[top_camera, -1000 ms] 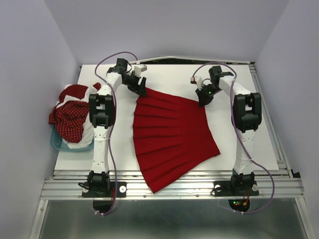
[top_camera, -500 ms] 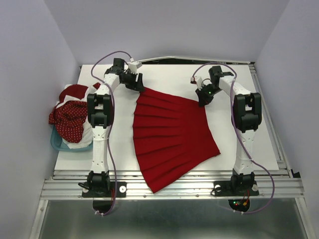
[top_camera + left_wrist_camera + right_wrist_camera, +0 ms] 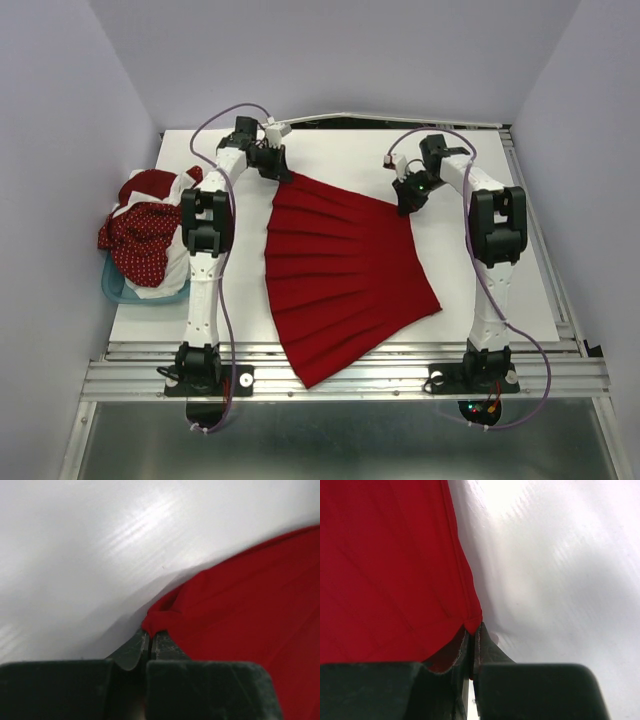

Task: Fold and stack the skirts
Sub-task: Fold the skirt

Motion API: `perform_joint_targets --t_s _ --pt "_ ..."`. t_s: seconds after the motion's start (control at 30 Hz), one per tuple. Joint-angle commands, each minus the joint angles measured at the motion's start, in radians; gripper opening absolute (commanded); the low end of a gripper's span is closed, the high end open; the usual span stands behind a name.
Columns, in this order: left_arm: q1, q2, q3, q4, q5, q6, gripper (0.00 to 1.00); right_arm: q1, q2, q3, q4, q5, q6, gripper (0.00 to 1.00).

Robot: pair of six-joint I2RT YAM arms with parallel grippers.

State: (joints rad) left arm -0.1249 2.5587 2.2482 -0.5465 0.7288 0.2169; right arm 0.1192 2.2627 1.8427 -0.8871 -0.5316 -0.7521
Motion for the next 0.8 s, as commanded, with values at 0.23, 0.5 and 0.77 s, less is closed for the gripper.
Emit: perform_joint_targets --t_s 0.23,0.5,0.77 --pt "0.051 0.008 0.173 0.319 -0.106 -0.132 0.00 -0.007 0.023 0.042 0.102 0.016 0.195 0.01" --pt "0.071 -0.084 0.212 0.468 -0.144 -0.146 0.00 -0.082 0.054 0.257 0.209 0.105 0.341 0.01" --pt "0.073 -0.236 0.124 0.478 -0.059 -0.097 0.00 -0.092 -0.104 0.110 0.249 0.036 0.223 0.01"
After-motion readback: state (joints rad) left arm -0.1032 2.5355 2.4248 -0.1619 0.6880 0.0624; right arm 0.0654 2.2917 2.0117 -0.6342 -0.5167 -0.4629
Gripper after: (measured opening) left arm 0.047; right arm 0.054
